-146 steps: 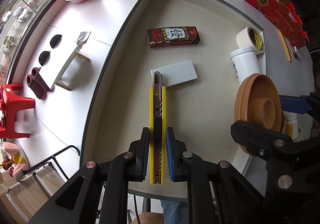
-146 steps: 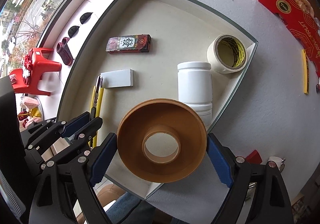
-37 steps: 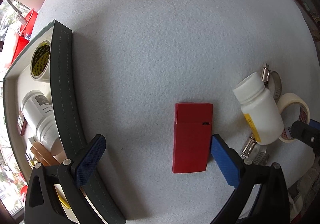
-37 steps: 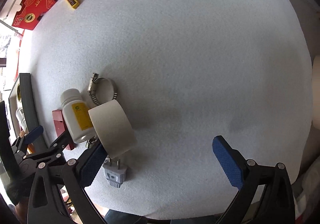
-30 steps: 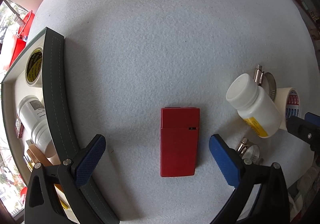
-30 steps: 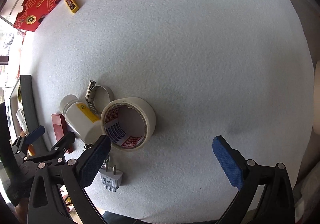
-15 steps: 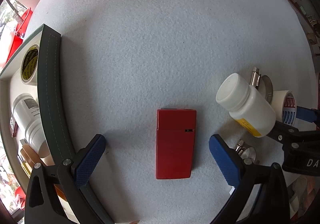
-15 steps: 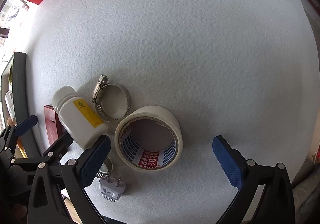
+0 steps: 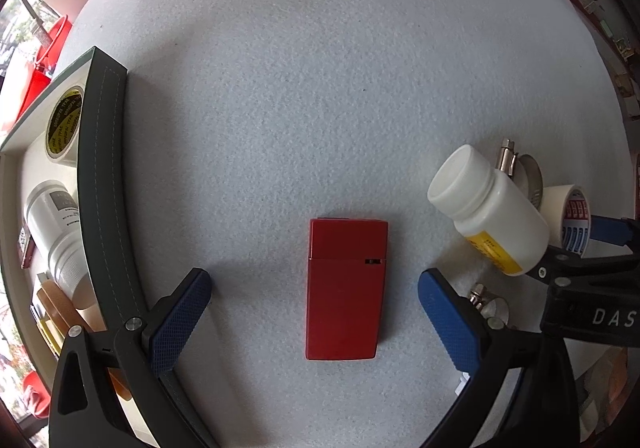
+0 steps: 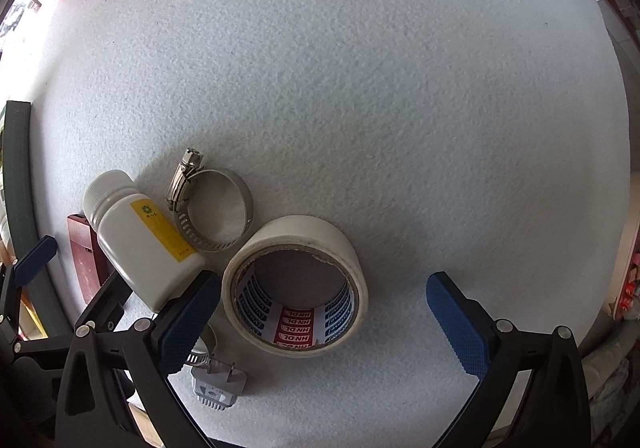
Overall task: Organize rigid objects
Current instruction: 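Grasp the white masking tape roll with the right gripper while the left grasps the red case, then lift and carry the tape roll and red case over the tray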
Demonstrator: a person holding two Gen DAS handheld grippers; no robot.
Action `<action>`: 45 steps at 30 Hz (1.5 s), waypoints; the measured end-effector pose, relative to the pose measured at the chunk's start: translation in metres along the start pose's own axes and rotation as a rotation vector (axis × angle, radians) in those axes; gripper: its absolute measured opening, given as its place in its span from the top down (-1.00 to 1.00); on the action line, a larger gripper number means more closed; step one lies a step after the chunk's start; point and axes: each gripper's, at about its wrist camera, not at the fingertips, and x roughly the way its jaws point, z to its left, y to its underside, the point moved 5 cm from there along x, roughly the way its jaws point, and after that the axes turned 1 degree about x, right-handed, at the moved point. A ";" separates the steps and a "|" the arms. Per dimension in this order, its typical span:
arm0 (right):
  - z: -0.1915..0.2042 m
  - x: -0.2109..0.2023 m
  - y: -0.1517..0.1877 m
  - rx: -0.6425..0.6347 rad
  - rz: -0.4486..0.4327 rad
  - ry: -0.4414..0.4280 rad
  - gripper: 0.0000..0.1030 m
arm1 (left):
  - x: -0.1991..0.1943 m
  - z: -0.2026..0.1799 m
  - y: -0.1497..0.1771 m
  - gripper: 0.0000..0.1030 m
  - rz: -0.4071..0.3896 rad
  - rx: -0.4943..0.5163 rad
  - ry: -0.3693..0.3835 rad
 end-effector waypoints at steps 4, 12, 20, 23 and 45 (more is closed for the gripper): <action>-0.012 0.000 0.002 -0.003 -0.001 0.000 -1.00 | -0.003 -0.009 0.001 -0.99 0.060 0.007 0.004; 0.000 -0.010 0.010 -0.083 -0.009 0.021 -0.03 | -0.026 -0.023 0.008 -0.12 0.055 0.108 0.008; -0.006 -0.021 0.028 -0.091 -0.006 0.033 -0.03 | -0.049 -0.017 0.021 0.27 0.076 0.095 0.094; -0.010 -0.032 0.039 -0.088 -0.022 0.026 -0.03 | -0.065 -0.024 0.037 0.27 0.056 0.114 0.129; -0.009 -0.109 0.080 -0.087 -0.119 -0.037 -0.03 | -0.158 -0.001 0.064 0.26 -0.041 0.088 0.280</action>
